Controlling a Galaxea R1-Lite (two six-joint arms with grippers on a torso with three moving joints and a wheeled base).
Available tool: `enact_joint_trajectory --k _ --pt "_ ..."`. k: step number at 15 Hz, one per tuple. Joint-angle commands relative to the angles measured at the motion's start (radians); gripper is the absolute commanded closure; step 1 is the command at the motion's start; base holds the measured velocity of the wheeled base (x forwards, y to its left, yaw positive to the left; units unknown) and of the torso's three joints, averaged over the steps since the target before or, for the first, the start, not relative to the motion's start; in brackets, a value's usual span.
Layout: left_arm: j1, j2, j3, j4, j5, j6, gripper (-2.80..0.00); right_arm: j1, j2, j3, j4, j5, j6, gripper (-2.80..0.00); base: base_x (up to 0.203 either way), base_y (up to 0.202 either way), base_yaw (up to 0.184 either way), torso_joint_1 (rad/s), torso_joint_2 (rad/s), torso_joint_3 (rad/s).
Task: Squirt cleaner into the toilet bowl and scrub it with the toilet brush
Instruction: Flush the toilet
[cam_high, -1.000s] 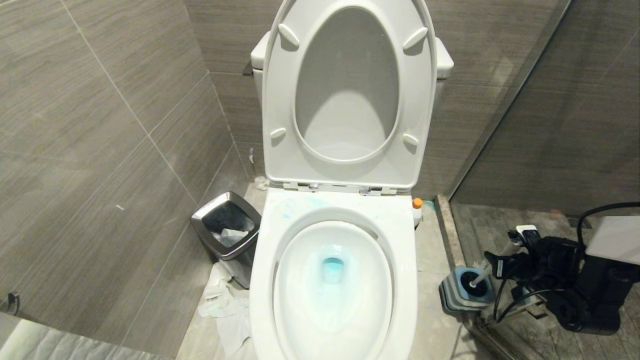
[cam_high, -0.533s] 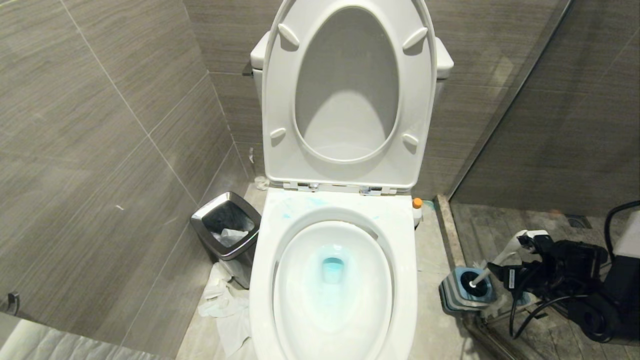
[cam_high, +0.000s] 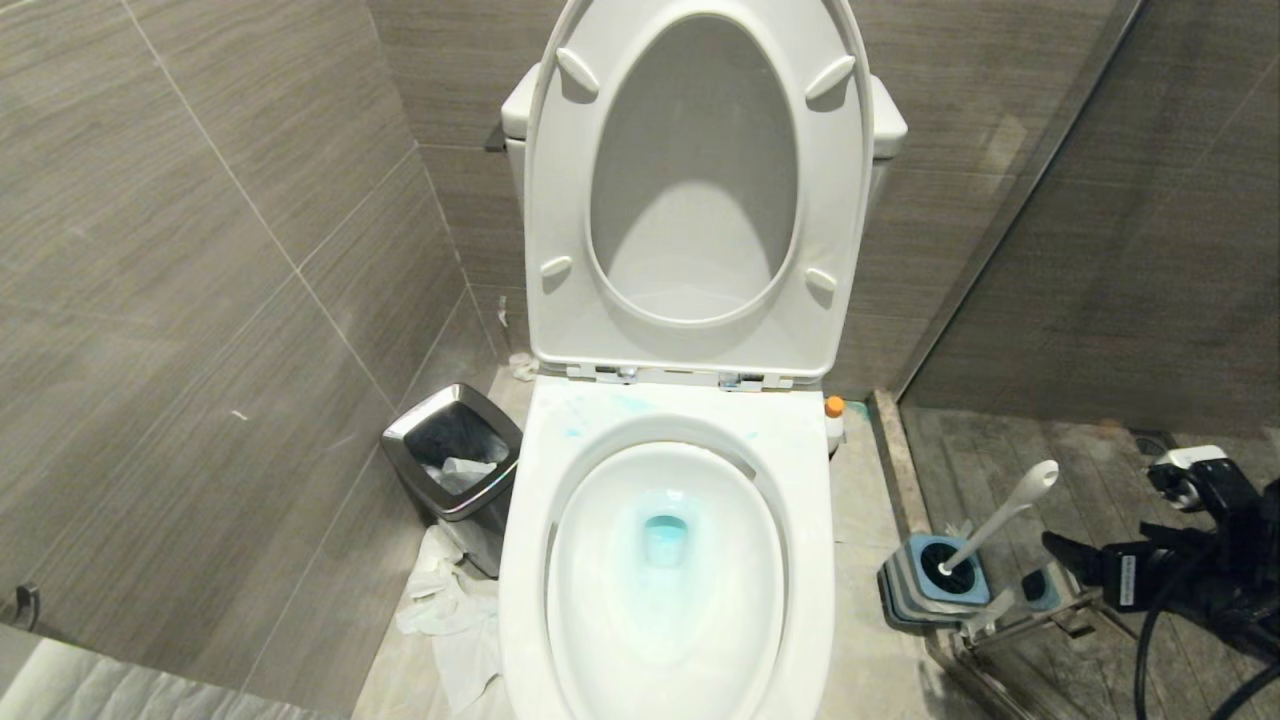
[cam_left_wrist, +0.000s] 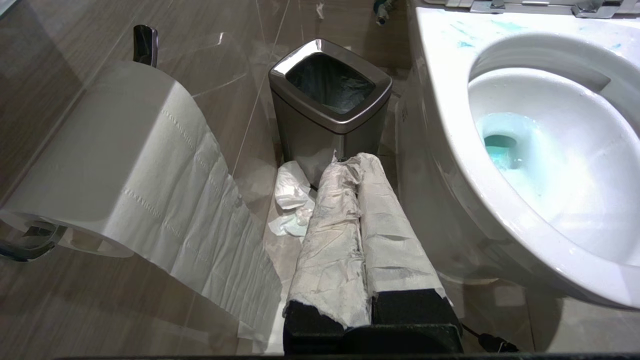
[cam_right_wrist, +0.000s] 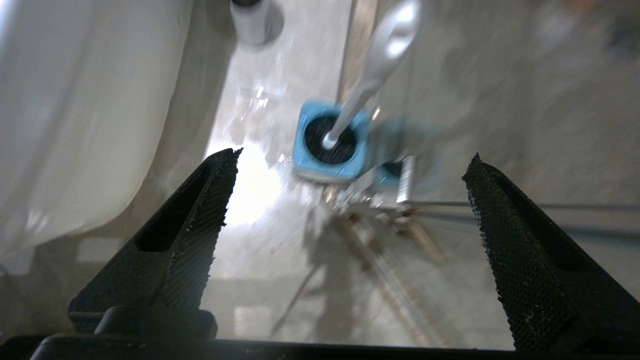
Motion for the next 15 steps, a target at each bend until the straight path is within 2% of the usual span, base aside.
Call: enact_joint_trajectory --k 1,5,7,9,12,15 --pt "0.000 0.001 0.008 0.000 0.000 0.000 0.00 0.002 -0.244 0.035 0.017 -0.005 -0.016 -2.80 0.000 0.000 0.000 0.000 0.00 0.000" --pt "0.000 0.001 0.008 0.000 0.000 0.000 0.00 0.004 -0.615 0.124 0.059 -0.049 -0.097 -2.80 0.000 0.000 0.000 0.000 0.00 0.000" --pt "0.000 0.001 0.008 0.000 0.000 0.000 0.00 0.005 -0.750 0.135 0.078 -0.113 -0.129 -2.80 0.000 0.000 0.000 0.000 0.00 0.000" --pt "0.000 0.001 0.008 0.000 0.000 0.000 0.00 0.016 -0.820 0.107 0.085 -0.172 -0.154 -2.80 0.000 0.000 0.000 0.000 0.00 0.000" --pt "0.000 0.001 0.008 0.000 0.000 0.000 0.00 0.078 -0.919 0.060 0.089 -0.193 -0.222 -2.80 0.000 0.000 0.000 0.000 0.00 0.000" --pt "0.000 0.001 0.008 0.000 0.000 0.000 0.00 0.123 -1.011 0.023 0.091 -0.196 -0.231 -2.80 0.000 0.000 0.000 0.000 0.00 0.000"
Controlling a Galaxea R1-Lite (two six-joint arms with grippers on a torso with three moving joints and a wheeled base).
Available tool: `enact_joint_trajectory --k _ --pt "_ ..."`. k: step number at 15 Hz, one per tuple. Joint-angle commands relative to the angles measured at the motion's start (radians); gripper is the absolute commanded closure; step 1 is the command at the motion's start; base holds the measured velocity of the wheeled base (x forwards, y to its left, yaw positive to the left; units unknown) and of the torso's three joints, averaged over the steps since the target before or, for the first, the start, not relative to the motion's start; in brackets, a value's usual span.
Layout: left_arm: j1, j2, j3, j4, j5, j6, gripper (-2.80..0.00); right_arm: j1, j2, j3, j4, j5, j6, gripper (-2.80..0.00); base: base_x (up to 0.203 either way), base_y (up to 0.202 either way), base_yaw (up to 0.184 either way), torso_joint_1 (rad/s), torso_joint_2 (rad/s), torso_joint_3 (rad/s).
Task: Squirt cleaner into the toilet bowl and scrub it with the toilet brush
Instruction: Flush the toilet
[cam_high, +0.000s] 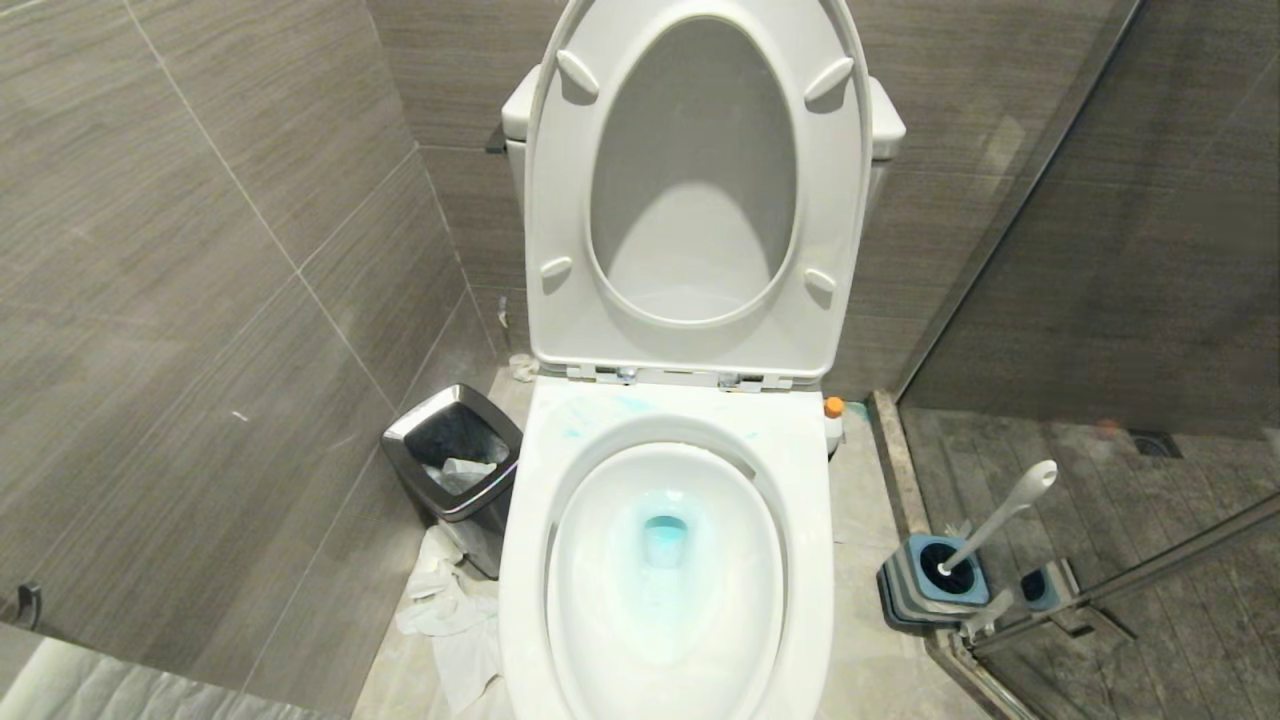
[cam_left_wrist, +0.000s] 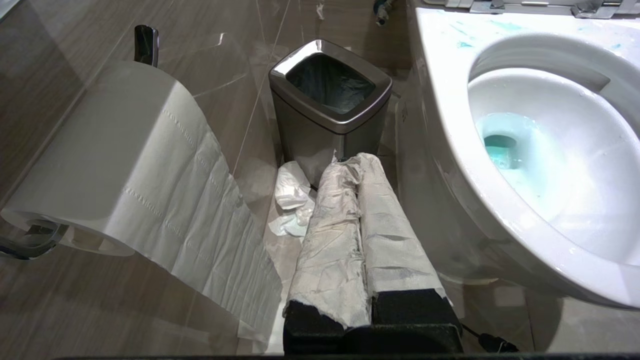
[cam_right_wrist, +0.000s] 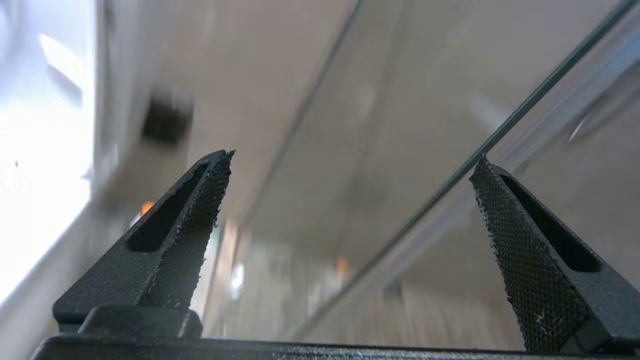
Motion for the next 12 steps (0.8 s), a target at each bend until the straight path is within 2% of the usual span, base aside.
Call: enact_joint_trajectory --k 1,4,7,12 --pt "0.000 0.001 0.008 -0.001 0.000 -0.001 0.00 0.021 -0.078 -0.038 0.000 -0.002 -0.003 -2.80 0.000 0.000 0.000 0.000 0.00 0.000" --pt "0.000 0.001 0.008 -0.001 0.000 -0.001 0.00 0.031 -0.196 -0.075 0.078 -0.003 0.000 -2.80 0.000 0.000 0.000 0.000 0.00 0.000" --pt "0.000 0.001 0.008 -0.001 0.000 -0.001 0.00 0.033 -0.318 -0.041 0.125 0.007 0.001 -2.80 0.000 0.000 0.000 0.000 0.00 0.000" --pt "0.000 0.001 0.008 -0.001 0.000 -0.001 0.00 0.059 -0.487 0.039 0.152 0.107 0.001 -2.80 0.000 0.000 0.000 0.000 0.00 0.000"
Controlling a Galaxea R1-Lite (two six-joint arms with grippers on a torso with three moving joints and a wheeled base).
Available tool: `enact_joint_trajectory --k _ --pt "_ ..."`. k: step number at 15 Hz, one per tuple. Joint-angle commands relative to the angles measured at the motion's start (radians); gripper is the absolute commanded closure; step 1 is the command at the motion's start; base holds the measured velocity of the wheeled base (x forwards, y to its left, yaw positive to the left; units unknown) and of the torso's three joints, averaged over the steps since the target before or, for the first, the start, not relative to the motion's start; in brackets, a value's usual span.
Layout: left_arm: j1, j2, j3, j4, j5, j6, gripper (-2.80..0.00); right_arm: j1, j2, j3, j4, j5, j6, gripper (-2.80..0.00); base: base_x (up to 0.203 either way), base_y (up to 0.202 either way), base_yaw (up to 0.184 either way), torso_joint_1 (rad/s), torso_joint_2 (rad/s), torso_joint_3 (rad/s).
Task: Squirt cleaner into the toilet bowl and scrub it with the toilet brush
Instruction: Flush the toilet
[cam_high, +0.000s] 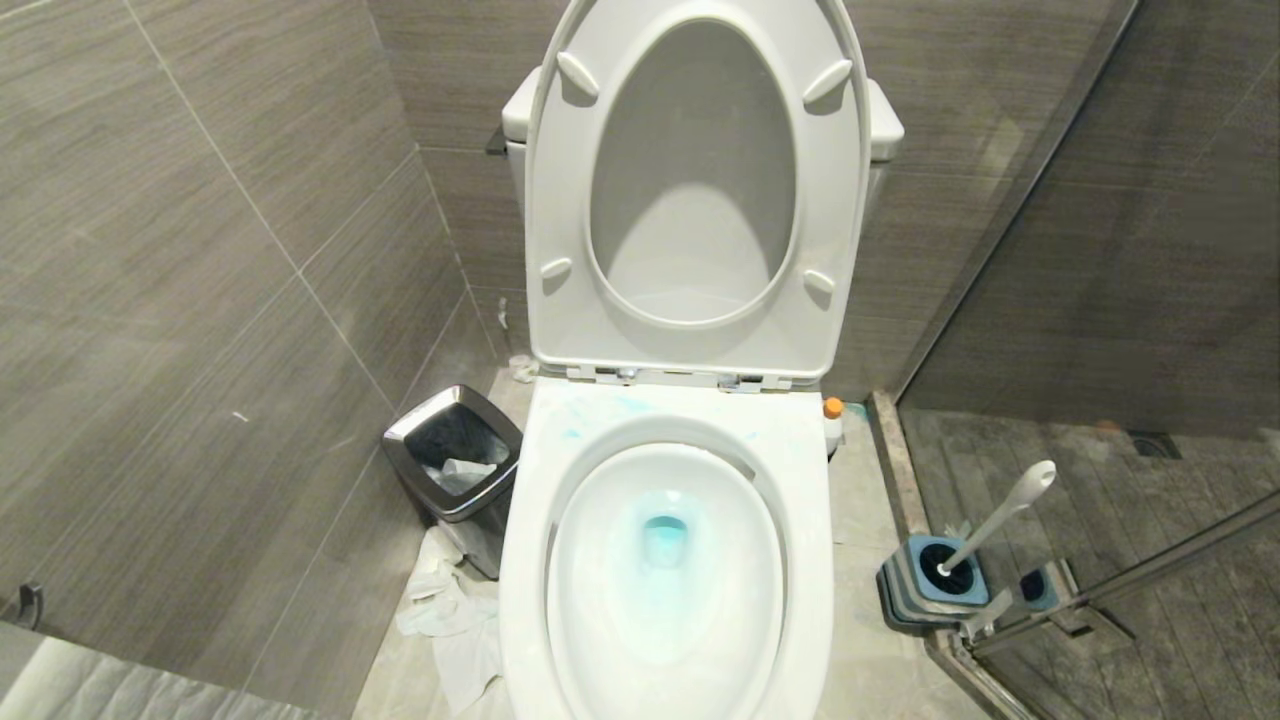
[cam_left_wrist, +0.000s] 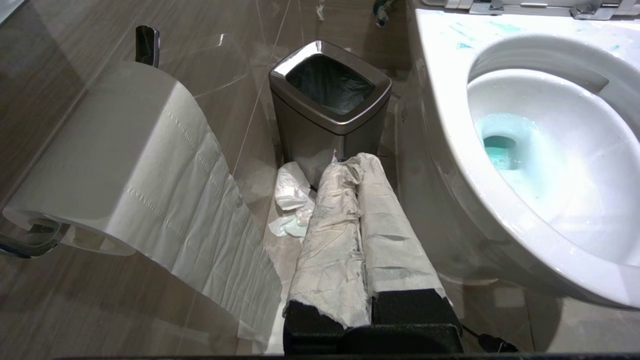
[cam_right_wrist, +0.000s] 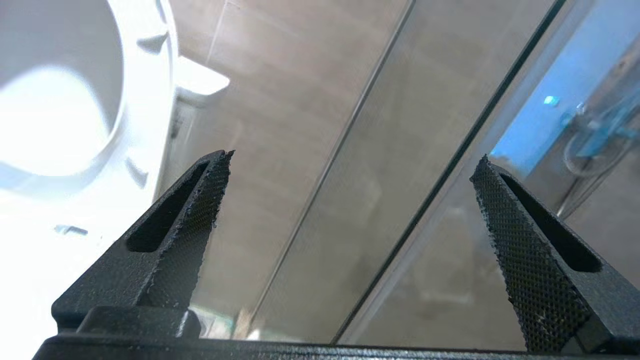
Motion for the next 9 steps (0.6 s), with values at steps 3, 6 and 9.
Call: enact_joint_trajectory --k 3,6,9 --pt "0.000 0.001 0.008 0.000 0.000 0.000 0.00 0.007 -0.081 0.152 -0.020 0.001 0.014 -2.80 0.000 0.000 0.000 0.000 0.00 0.000" --pt "0.000 0.001 0.008 0.000 0.000 0.000 0.00 0.019 -0.169 0.198 0.028 0.002 0.073 -2.80 0.000 0.000 0.000 0.000 0.00 0.000" --pt "0.000 0.001 0.008 0.000 0.000 0.000 0.00 0.021 -0.285 0.200 0.196 0.000 0.110 -2.80 0.000 0.000 0.000 0.000 0.00 0.000"
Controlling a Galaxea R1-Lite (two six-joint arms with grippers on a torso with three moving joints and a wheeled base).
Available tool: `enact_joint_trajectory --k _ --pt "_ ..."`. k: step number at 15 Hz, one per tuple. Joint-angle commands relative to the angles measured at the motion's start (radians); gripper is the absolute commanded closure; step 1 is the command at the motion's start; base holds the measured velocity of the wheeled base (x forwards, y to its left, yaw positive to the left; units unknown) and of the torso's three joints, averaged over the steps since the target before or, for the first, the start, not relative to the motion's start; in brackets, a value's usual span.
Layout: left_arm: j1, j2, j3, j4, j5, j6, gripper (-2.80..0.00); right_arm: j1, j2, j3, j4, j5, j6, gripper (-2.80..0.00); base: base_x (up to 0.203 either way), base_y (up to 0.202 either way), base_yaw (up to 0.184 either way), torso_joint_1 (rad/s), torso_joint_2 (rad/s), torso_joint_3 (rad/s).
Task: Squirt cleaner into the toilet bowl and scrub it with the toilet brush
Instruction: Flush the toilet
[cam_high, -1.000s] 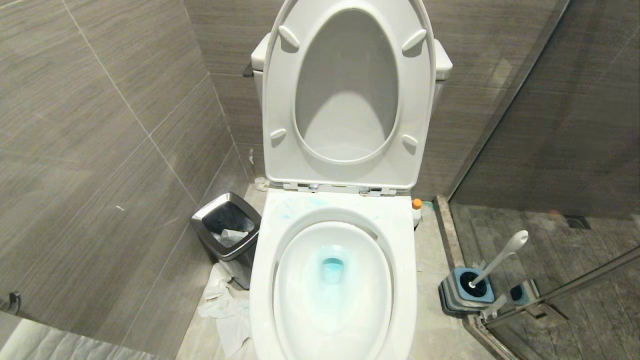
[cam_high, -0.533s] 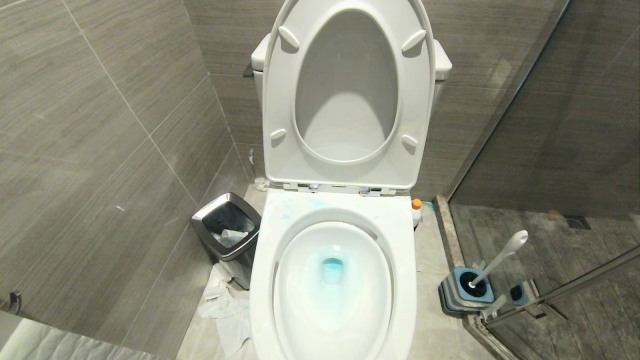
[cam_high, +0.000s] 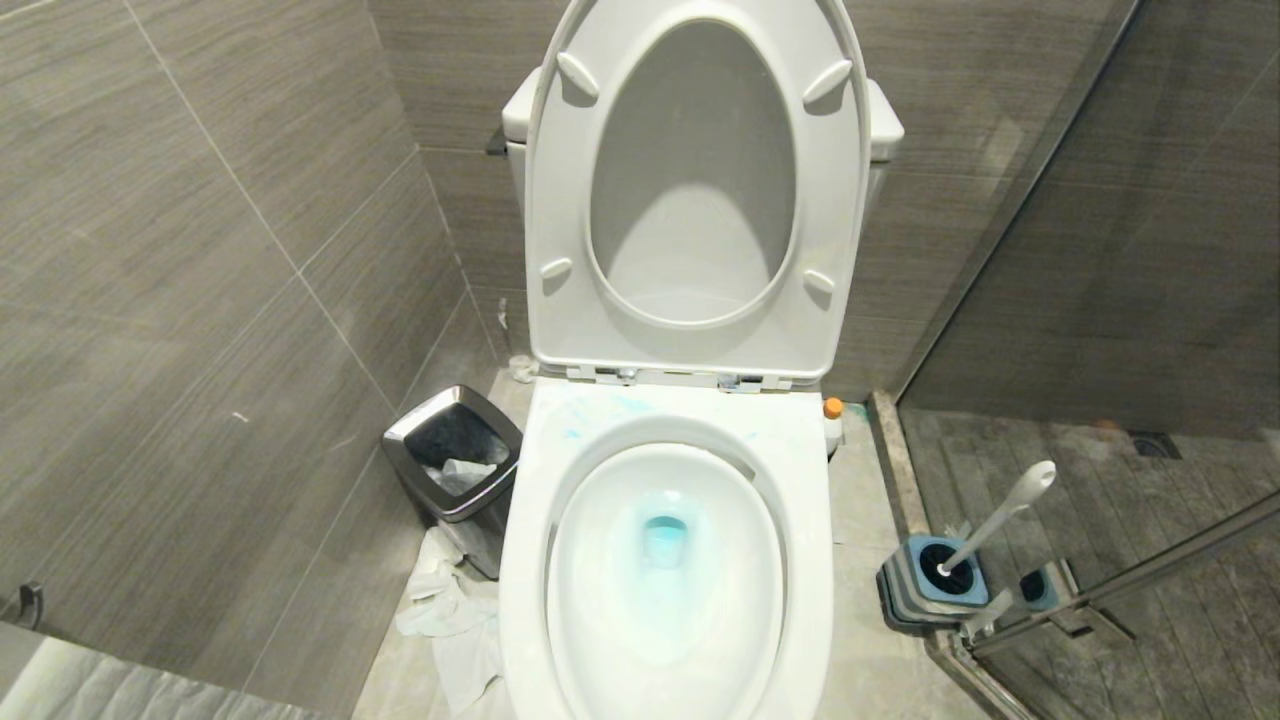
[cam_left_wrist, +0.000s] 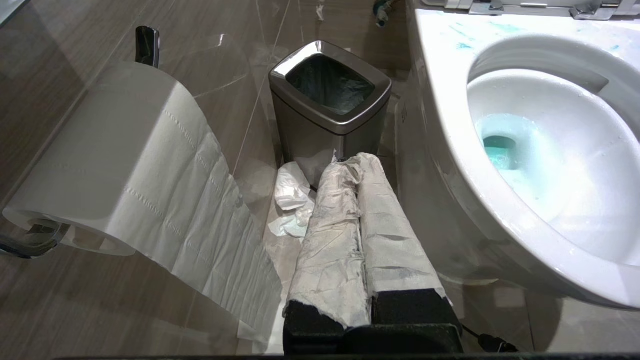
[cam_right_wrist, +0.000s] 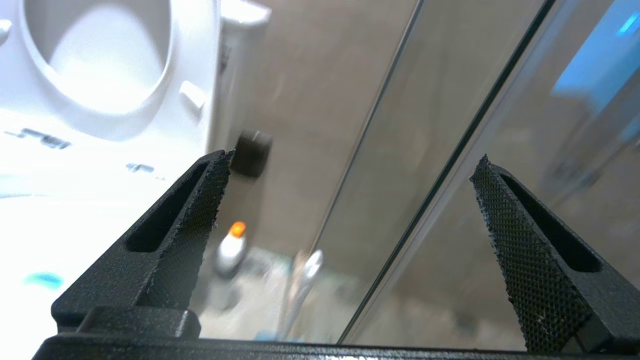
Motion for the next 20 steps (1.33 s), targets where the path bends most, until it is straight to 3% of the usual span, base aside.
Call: enact_joint_trajectory --k 1,8,13,18,19,20 --pt "0.000 0.001 0.008 0.000 0.000 -0.001 0.00 0.000 -0.058 0.013 0.045 0.000 0.025 -2.80 0.000 0.000 0.000 0.000 0.00 0.000" --pt "0.000 0.001 0.008 0.000 0.000 -0.001 0.00 0.000 -0.057 0.013 0.482 0.008 0.197 -2.80 0.000 0.000 0.000 0.000 0.00 0.000" --pt "0.000 0.001 0.008 0.000 0.000 -0.001 0.00 0.000 -0.057 0.013 0.533 0.031 0.166 -2.80 0.000 0.000 0.000 0.000 0.00 0.000" --pt "0.000 0.001 0.008 0.000 0.000 -0.001 0.00 0.000 -0.057 0.015 0.535 0.029 0.190 -2.80 0.000 0.000 0.000 0.000 0.00 0.000" --pt "0.000 0.001 0.008 0.000 0.000 -0.001 0.00 0.000 -0.057 0.013 0.535 0.030 0.187 0.00 0.000 0.000 0.000 0.000 0.00 0.000" --pt "0.000 0.001 0.008 0.000 0.000 -0.001 0.00 0.000 -0.057 0.013 0.535 0.030 0.188 0.00 0.000 0.000 0.000 0.000 0.00 0.000"
